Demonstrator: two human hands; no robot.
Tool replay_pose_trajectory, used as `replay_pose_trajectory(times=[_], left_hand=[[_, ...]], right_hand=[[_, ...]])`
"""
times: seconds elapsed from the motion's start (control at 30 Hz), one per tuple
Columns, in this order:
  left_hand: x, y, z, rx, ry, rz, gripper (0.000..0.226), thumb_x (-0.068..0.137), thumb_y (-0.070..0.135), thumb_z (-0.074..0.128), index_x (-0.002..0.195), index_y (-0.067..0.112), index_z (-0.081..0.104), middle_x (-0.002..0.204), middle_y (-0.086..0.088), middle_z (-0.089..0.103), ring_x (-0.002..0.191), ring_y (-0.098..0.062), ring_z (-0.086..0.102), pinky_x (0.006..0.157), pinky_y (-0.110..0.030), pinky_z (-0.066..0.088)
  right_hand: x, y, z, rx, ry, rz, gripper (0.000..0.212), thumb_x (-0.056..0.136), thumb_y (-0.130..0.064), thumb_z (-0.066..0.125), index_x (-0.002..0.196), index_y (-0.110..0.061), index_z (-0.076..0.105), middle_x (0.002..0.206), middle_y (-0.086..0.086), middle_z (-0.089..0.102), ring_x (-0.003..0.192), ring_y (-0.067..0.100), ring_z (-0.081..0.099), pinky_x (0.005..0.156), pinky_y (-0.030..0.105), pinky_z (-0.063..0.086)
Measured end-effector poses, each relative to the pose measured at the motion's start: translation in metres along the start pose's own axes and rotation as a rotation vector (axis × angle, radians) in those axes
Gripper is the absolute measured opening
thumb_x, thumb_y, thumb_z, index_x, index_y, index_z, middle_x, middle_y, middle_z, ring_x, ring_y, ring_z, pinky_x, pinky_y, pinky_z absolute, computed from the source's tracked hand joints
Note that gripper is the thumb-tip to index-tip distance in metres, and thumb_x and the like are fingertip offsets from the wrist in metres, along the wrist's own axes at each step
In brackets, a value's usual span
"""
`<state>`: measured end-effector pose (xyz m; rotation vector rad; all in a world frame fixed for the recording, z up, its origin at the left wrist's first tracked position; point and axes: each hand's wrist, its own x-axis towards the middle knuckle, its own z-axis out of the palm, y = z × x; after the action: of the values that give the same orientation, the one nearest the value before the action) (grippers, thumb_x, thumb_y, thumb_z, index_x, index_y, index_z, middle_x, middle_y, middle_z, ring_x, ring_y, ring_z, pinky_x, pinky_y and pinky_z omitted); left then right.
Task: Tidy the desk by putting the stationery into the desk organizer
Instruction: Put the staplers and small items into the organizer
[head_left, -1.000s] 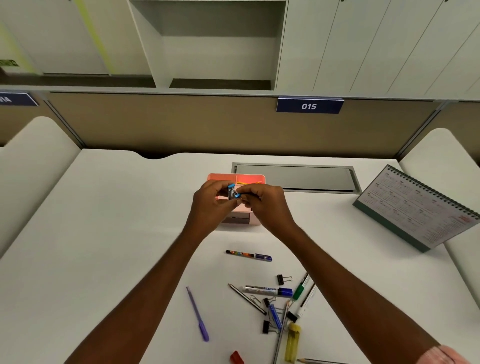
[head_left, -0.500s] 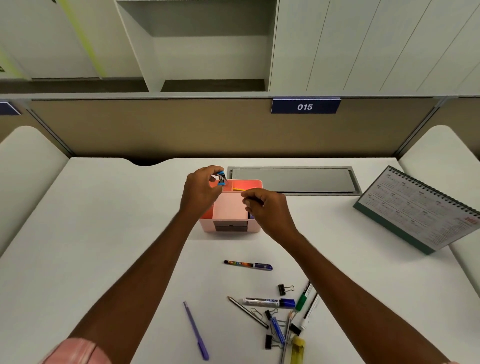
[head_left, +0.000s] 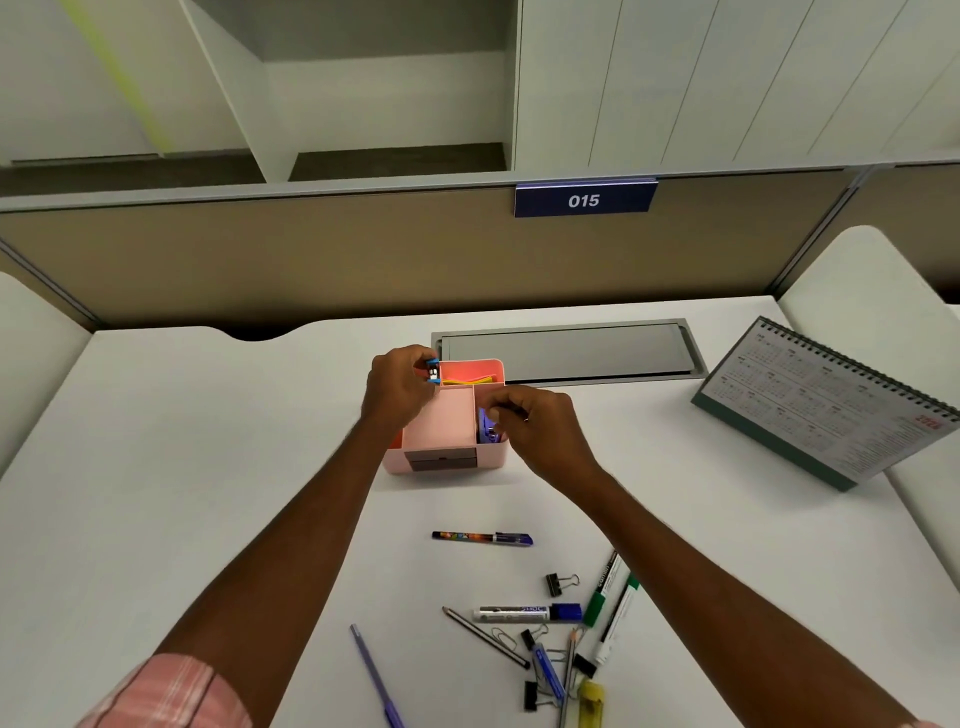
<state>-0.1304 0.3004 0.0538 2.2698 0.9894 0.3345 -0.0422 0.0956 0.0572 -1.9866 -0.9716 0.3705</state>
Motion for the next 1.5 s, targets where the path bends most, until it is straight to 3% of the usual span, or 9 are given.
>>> replay_pose_trajectory(times=[0.43,0.73,0.97,1.13,1.27,1.4,1.5], left_hand=[[0.001,-0.003,0.012,0.062,-0.030,0.013,0.037,0.094,0.011,0.074,0.130,0.008,0.070,0.129,-0.017,0.069,0.113,-0.033,0.064,0.095,-0.034,0.051],[-0.005,0.004,0.009,0.022,-0.033,-0.018,0.048,0.093,0.013,0.076,0.138,0.009,0.062,0.134,-0.016,0.066,0.118,-0.032,0.062,0.093,-0.032,0.050],[-0.012,0.010,0.004,0.005,0.016,-0.012,0.036,0.102,0.003,0.058,0.137,0.007,0.062,0.137,-0.019,0.063,0.121,-0.035,0.062,0.097,-0.038,0.054],[-0.016,0.012,0.001,-0.019,0.021,-0.030,0.038,0.100,0.000,0.061,0.137,0.007,0.061,0.137,-0.019,0.063,0.122,-0.035,0.062,0.096,-0.039,0.055],[-0.019,0.011,0.001,-0.018,0.011,-0.054,0.038,0.101,0.006,0.062,0.139,0.008,0.059,0.140,-0.017,0.062,0.121,-0.035,0.062,0.093,-0.040,0.057],[-0.028,0.012,0.003,-0.046,0.086,-0.021,0.037,0.101,0.006,0.063,0.137,0.007,0.061,0.138,-0.017,0.064,0.123,-0.034,0.063,0.092,-0.039,0.058],[-0.047,0.023,0.008,-0.086,0.164,0.048,0.035,0.097,0.007,0.068,0.132,0.010,0.066,0.133,-0.011,0.068,0.118,-0.025,0.064,0.086,-0.027,0.054]], right_hand=[[0.000,0.008,-0.001,-0.002,-0.014,0.027,0.018,0.101,-0.016,0.064,0.115,-0.013,0.076,0.112,0.005,0.078,0.102,0.018,0.072,0.088,0.033,0.062],[-0.002,0.008,-0.004,0.013,-0.002,0.013,0.018,0.100,-0.013,0.065,0.114,-0.014,0.077,0.109,0.002,0.078,0.099,0.015,0.072,0.086,0.027,0.061],[-0.010,0.008,-0.010,0.041,0.005,0.013,0.016,0.100,-0.013,0.065,0.111,-0.012,0.077,0.105,0.005,0.079,0.098,0.016,0.073,0.081,0.032,0.063],[-0.020,0.006,-0.014,0.067,0.011,0.024,0.016,0.100,-0.011,0.064,0.108,-0.010,0.078,0.099,0.006,0.079,0.085,0.015,0.074,0.074,0.023,0.058],[-0.029,0.007,-0.018,0.088,0.014,0.043,0.015,0.099,-0.010,0.066,0.108,-0.012,0.078,0.098,0.003,0.079,0.076,0.011,0.074,0.072,0.025,0.060],[-0.037,0.010,-0.023,0.111,0.015,0.070,0.017,0.099,-0.007,0.065,0.109,-0.013,0.077,0.098,0.001,0.078,0.073,0.003,0.072,0.068,0.015,0.056],[-0.045,0.014,-0.026,0.114,0.017,0.091,0.019,0.098,-0.004,0.065,0.109,-0.012,0.078,0.095,0.000,0.078,0.074,0.000,0.071,0.069,0.011,0.054]])
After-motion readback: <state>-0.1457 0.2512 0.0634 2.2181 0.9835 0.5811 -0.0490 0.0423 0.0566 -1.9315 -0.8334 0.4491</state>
